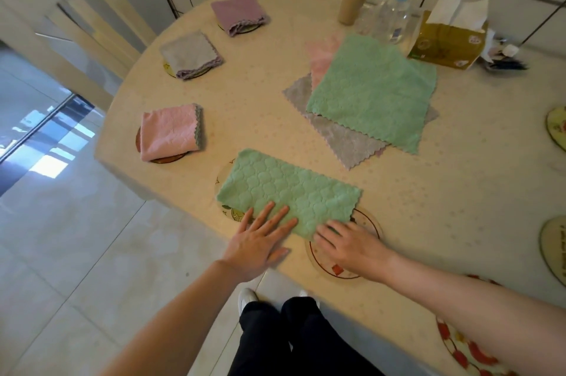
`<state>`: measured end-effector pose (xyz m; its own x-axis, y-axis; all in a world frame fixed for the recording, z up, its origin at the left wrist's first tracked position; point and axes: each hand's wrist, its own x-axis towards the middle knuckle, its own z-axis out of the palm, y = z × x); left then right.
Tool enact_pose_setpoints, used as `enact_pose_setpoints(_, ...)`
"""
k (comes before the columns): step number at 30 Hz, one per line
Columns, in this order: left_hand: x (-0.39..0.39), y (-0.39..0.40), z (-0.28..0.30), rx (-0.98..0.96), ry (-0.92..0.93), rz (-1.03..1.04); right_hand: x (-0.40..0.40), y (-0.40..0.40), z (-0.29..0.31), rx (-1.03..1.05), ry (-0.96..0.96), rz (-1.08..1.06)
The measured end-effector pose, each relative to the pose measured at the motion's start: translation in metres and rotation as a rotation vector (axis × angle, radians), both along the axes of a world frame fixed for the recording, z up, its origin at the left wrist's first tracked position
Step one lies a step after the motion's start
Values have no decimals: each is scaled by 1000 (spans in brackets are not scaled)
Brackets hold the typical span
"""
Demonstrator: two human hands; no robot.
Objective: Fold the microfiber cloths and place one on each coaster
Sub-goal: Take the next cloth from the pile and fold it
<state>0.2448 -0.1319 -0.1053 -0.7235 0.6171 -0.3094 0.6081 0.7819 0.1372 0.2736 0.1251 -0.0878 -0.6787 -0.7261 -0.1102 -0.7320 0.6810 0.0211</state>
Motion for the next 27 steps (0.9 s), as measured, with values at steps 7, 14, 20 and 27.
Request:
enact_pose_setpoints(7,16,41,16,112,-20,238,-21,-16,33,-132,-25,-101)
enact_pose_setpoints(14,15,56,17,293,-71,381,-22,-16,67,-523,-138,-190)
enact_pose_setpoints(20,23,9,2,251,68,-11,-35,21,35,-127,-179,-4)
enact_pose_setpoints(27,40,-13,8,240,-37,18,-39,14,7,-49,-272,188)
